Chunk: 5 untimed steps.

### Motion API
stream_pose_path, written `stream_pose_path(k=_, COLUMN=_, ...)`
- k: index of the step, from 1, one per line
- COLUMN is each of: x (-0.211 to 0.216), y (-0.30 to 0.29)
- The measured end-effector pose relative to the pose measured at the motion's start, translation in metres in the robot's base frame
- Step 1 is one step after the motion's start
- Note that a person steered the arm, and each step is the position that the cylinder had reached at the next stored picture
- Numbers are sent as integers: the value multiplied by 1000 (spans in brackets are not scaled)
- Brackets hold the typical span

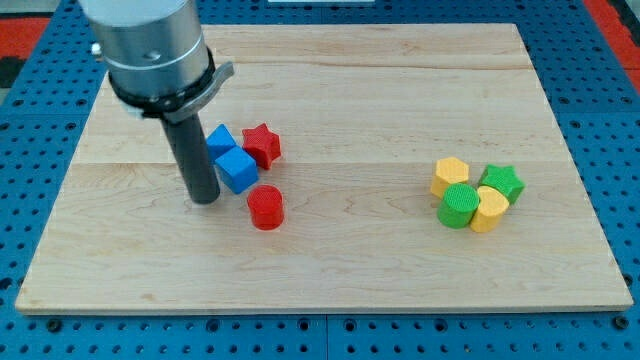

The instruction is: Move the red circle a bit up

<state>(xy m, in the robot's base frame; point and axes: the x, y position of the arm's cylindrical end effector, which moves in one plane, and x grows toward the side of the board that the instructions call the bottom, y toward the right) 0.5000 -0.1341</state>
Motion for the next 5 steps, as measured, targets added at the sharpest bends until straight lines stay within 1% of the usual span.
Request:
stream_pose_path(k=1, x=37, y=-7)
stream_pose_path(k=2, x=42, y=31)
stream_pose_path(k=3, x=42, y=74)
stream_pose_path(k=4, x=27, y=87)
stream_pose_path(k=5, x=9, y=87)
